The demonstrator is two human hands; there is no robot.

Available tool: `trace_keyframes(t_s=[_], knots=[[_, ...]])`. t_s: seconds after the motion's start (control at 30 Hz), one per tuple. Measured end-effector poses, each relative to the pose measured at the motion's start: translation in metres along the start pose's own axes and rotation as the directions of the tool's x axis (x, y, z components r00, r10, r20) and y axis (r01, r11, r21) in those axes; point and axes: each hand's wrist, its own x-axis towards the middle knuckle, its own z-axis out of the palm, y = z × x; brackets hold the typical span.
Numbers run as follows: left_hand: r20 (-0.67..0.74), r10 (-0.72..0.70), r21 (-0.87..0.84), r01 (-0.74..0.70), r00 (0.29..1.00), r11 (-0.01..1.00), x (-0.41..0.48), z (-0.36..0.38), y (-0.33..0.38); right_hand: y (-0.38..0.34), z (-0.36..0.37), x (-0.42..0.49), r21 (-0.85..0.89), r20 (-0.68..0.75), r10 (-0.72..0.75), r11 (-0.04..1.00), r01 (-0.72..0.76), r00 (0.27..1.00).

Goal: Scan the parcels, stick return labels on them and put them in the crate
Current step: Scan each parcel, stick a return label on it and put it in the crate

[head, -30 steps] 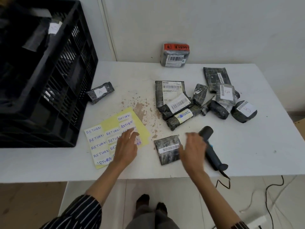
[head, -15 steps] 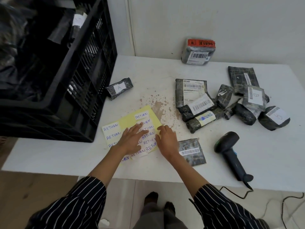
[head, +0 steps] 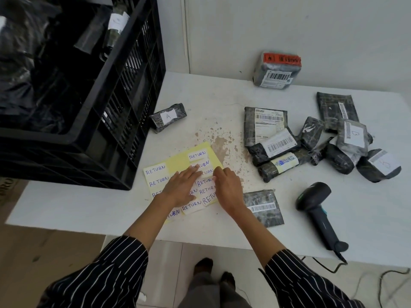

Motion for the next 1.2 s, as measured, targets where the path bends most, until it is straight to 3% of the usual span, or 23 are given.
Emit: trace_keyframes(t_s=[0.17, 0.33, 0.57, 0.77, 1.0, 1.1, 1.2], knots=[[0.003, -0.003, -0.006, 0.003, 1.0, 1.0, 0.0, -0.001, 0.001, -0.004, -0.005, -0.001, -0.092, -0.087, -0.085, 0.993, 0.077, 0.993], [0.008, -0.014, -0.002, 0.014, 1.0, 1.0, -0.001, -0.002, 0.003, -0.003, -0.005, -0.002, -0.205, -0.032, -0.135, 0.971, 0.126, 0.99], [0.026, -0.044, 0.025, 0.043, 0.999, 0.999, 0.0, -0.003, 0.006, 0.0, -0.01, -0.004, -0.198, -0.02, -0.202, 0.961, 0.195, 0.979], [0.027, -0.083, 0.078, 0.081, 0.996, 0.994, 0.001, -0.003, 0.008, -0.002, -0.011, 0.003, -0.119, 0.056, -0.114, 0.986, 0.12, 0.992], [0.007, -0.076, 0.045, 0.075, 0.997, 0.996, -0.003, -0.001, 0.007, -0.001, -0.019, 0.001, -0.051, 0.1, -0.111, 0.992, 0.117, 0.989], [-0.041, -0.109, -0.015, 0.109, 0.993, 0.994, -0.011, 0.006, 0.004, 0.004, -0.02, -0.006, -0.088, 0.04, -0.242, 0.966, 0.244, 0.97], [-0.037, -0.108, -0.019, 0.107, 0.993, 0.994, -0.016, 0.01, 0.002, 0.014, -0.013, -0.017, -0.144, 0.038, -0.449, 0.882, 0.449, 0.893]])
